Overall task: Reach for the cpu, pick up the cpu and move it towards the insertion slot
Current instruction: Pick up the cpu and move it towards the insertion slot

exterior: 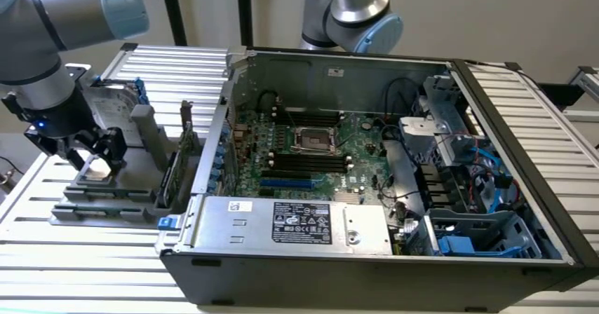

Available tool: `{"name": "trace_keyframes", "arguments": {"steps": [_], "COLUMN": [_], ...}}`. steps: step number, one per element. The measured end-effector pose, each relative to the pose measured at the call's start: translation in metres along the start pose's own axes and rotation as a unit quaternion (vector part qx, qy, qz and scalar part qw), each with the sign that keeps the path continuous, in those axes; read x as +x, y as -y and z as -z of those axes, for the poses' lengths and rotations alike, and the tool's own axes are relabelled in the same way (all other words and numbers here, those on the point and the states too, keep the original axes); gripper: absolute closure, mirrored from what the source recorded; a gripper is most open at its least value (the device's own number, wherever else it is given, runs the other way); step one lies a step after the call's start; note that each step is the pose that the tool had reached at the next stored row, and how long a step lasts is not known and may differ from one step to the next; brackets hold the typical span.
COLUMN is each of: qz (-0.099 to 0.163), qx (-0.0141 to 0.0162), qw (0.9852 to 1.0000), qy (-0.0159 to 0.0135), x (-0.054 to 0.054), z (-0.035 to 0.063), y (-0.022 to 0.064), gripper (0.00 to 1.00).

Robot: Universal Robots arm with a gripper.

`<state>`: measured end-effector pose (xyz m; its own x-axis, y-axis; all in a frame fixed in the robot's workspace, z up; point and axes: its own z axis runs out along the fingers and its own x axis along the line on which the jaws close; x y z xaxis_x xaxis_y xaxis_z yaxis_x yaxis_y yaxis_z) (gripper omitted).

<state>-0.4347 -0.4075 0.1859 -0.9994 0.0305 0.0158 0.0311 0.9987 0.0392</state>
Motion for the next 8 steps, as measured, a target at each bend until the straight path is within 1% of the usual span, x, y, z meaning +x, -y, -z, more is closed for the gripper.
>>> {"name": "trace_keyframes", "arguments": {"steps": [8], "qz": [0.000], "qx": [0.0000], "qw": [1.0000], "qy": [0.0000], "x": [-0.0024], "z": [0.0000], "y": [-0.0002], "gripper": [0.29]}}
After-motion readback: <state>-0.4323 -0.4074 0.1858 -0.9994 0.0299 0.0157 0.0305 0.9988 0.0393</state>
